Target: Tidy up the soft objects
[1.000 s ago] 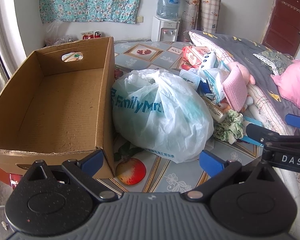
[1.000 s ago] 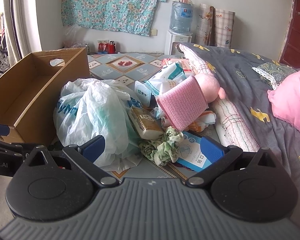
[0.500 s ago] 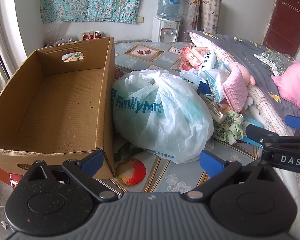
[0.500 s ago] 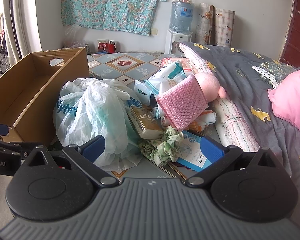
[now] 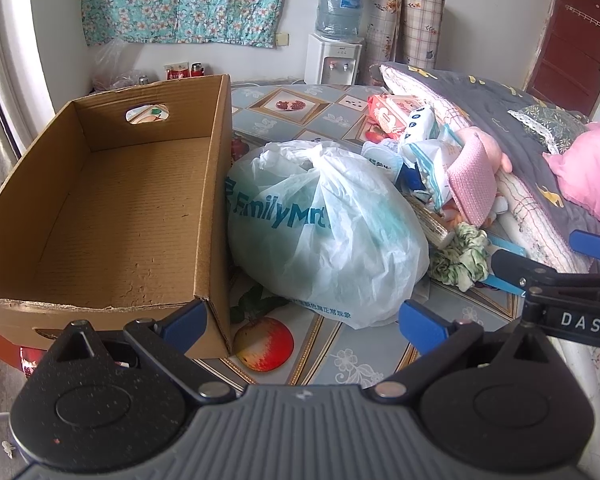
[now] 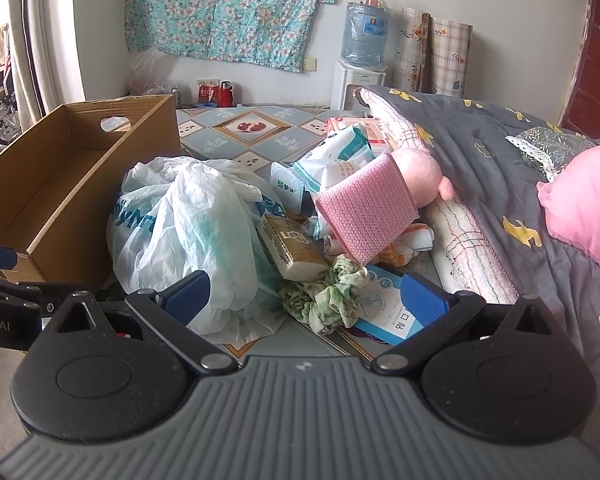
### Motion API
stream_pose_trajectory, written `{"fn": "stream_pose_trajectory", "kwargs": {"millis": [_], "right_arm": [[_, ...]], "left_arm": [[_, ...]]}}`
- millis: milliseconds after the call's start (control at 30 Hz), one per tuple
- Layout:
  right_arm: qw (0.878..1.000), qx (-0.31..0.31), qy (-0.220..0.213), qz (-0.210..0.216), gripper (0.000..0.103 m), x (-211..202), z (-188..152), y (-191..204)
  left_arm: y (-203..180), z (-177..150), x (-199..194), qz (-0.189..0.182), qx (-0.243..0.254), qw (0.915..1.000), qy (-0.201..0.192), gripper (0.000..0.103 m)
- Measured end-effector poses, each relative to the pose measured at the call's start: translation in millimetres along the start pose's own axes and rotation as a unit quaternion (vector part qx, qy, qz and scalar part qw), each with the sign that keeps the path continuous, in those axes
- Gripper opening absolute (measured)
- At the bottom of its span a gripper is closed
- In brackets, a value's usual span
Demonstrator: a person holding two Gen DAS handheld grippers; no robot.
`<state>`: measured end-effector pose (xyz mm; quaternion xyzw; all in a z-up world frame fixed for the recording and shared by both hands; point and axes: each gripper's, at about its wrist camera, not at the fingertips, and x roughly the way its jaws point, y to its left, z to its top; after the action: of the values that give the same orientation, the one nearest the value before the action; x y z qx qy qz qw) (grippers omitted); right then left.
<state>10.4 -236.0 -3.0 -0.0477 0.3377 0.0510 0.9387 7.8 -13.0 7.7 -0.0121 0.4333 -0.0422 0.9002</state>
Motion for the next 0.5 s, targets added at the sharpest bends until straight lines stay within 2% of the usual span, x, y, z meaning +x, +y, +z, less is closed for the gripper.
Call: {"fn": "stream_pose_trajectory", "kwargs": {"millis": [500], "right_arm": [[1.000,0.001,0.002,0.001,0.102,1.7,-0.2,1.2]], "left_arm": [[3.0,0.5,1.3,0.002,-0.003,1.0000,0.002,0.103]]}}
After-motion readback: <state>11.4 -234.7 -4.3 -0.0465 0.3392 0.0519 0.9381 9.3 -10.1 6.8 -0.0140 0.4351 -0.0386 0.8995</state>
